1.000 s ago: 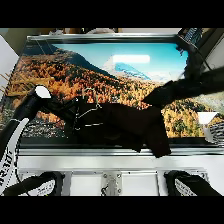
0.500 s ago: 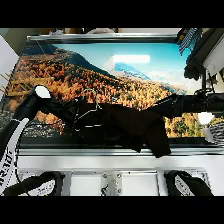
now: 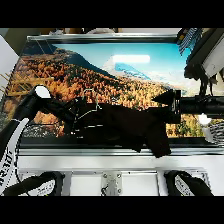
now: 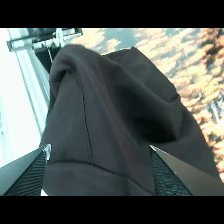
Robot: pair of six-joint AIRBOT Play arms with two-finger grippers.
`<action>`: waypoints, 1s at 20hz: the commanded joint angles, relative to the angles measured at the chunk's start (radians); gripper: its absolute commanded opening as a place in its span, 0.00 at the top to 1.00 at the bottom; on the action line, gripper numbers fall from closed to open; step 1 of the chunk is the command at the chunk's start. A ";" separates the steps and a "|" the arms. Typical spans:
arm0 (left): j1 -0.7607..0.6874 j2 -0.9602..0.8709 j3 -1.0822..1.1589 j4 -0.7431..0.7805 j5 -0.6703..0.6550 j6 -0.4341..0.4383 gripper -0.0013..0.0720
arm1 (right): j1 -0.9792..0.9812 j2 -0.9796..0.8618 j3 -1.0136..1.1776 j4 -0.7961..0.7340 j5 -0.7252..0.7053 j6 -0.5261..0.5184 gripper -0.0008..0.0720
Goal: Fold the clothes and pants, and hang the long-sleeved shirts on hangers.
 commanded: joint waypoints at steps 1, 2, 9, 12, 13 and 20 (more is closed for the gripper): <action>0.001 0.000 0.000 0.000 0.000 0.000 0.96 | -0.024 0.000 -0.095 0.019 -0.002 -0.176 0.03; 0.001 0.000 0.000 0.000 0.000 0.000 0.96 | -0.031 0.000 -0.129 0.030 -0.011 -0.205 0.03; 0.001 0.000 0.000 0.000 0.000 0.000 0.96 | -0.046 -0.070 -0.336 0.219 -0.060 -0.396 0.03; 0.001 0.000 0.000 0.000 0.000 0.000 0.96 | -0.024 -0.134 -0.342 0.233 -0.058 -0.402 0.03; 0.001 0.000 0.000 0.000 0.000 0.000 0.96 | -0.005 -0.155 -0.342 0.249 -0.059 -0.402 0.03; 0.001 0.000 0.000 0.000 0.000 0.000 0.96 | 0.155 -0.249 -0.342 0.401 -0.062 -0.469 0.04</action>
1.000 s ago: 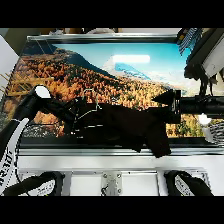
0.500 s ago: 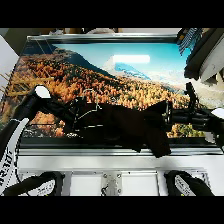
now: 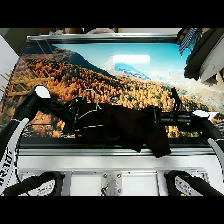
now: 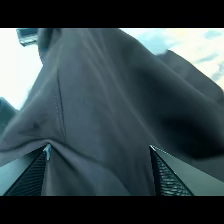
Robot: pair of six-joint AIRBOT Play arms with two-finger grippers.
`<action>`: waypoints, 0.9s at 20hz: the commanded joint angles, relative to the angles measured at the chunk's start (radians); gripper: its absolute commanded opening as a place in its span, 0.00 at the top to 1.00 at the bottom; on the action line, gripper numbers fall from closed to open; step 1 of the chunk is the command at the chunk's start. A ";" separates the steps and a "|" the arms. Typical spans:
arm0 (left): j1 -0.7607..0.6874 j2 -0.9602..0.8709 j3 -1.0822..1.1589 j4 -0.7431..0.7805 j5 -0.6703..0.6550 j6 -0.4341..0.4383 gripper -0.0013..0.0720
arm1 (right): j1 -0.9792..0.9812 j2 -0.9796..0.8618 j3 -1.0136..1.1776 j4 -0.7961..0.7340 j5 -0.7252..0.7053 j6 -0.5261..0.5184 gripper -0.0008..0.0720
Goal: Fold the clothes and pants, and hang the long-sleeved shirts on hangers.
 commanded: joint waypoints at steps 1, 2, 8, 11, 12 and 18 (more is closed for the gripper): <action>0.001 0.000 0.000 -0.001 0.000 0.000 0.96 | 0.063 -0.030 -0.001 0.120 -0.003 -0.029 0.06; 0.001 0.000 0.000 -0.001 0.001 0.000 0.96 | 0.069 -0.029 -0.001 0.118 -0.008 -0.021 0.23; 0.001 0.000 0.000 -0.001 0.001 0.000 0.96 | 0.089 -0.030 0.002 0.035 -0.027 -0.015 0.41; 0.001 0.000 0.000 -0.001 0.004 0.000 0.96 | 0.089 -0.029 0.013 -0.032 -0.049 0.027 0.41; 0.001 0.000 0.000 -0.001 0.004 0.000 0.96 | 0.090 -0.030 0.018 -0.032 -0.049 0.027 0.41; 0.001 0.000 0.000 -0.002 0.002 0.000 0.96 | 0.145 -0.030 0.066 -0.032 -0.065 0.031 0.42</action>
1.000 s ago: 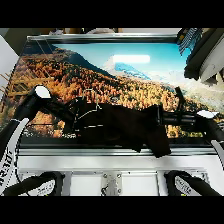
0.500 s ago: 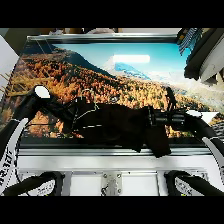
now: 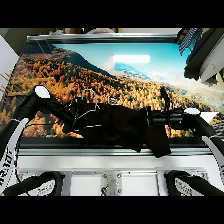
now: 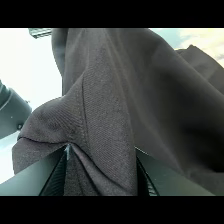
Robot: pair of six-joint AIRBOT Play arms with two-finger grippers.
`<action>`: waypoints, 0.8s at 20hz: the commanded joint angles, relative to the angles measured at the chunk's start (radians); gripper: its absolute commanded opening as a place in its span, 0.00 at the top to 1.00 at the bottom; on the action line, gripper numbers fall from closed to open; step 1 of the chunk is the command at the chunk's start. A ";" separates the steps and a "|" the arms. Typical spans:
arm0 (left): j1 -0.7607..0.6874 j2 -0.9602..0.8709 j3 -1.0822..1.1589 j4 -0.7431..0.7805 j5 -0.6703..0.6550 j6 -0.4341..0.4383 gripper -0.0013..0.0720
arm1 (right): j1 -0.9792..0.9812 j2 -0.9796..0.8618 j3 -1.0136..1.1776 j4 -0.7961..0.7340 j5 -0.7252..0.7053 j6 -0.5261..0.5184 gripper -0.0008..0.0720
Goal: Fold the clothes and pants, and hang the long-sleeved shirts on hangers.
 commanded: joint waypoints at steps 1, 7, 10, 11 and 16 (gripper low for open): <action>0.000 0.000 0.000 -0.006 0.000 0.000 0.96 | 0.040 0.000 0.020 -0.006 -0.019 0.006 0.42; 0.000 0.000 0.000 -0.006 -0.002 0.000 0.96 | 0.053 0.000 0.020 -0.007 -0.025 -0.023 0.95; 0.000 0.000 0.000 -0.005 -0.002 0.000 0.96 | 0.053 0.000 0.020 -0.007 -0.024 -0.197 0.95; 0.000 0.000 0.000 -0.005 -0.003 0.000 0.96 | 0.053 0.000 0.020 -0.006 -0.026 -0.274 0.95; 0.000 0.000 0.000 -0.005 -0.003 0.000 0.96 | 0.053 0.000 0.020 0.000 -0.078 -0.431 0.95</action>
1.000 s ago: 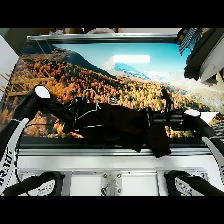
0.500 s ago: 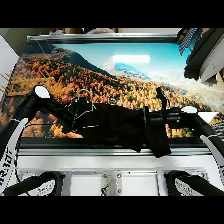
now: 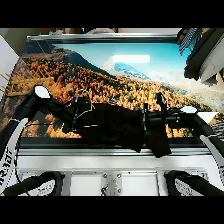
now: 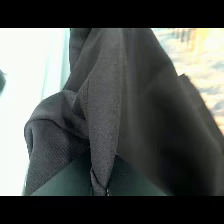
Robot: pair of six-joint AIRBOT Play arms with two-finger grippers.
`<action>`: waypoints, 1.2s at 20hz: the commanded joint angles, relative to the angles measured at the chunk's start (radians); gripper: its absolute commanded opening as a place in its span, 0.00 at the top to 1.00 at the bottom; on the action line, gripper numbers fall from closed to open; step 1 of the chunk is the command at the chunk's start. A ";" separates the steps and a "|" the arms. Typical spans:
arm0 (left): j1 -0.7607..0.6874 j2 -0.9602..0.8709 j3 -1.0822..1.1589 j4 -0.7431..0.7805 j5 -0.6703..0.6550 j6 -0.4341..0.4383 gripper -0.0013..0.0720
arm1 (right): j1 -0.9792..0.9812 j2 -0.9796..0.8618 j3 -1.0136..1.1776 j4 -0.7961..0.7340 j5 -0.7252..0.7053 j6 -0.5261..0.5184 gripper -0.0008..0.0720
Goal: Fold the clothes and pants, and hang the long-sleeved shirts on hangers.
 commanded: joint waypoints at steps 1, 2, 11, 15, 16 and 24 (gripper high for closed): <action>0.000 0.000 0.000 0.002 -0.005 -0.001 0.96 | 0.001 0.000 0.001 0.003 -0.030 -0.096 0.95; 0.000 0.000 0.000 0.002 -0.005 -0.001 0.96 | 0.001 0.000 0.001 0.003 -0.030 -0.095 0.95; 0.000 0.000 0.000 0.011 -0.005 -0.002 0.96 | 0.001 0.014 0.001 0.019 -0.026 -0.040 0.96; 0.000 0.000 0.000 0.011 -0.005 -0.046 0.89 | 0.001 0.031 0.001 0.039 -0.026 -0.040 0.96; 0.000 0.000 0.000 0.011 -0.003 -0.057 0.62 | 0.001 0.031 0.001 0.038 -0.027 -0.040 0.96; 0.001 0.000 0.001 0.011 0.030 -0.208 0.51 | 0.001 0.040 0.001 0.046 -0.014 -0.009 0.96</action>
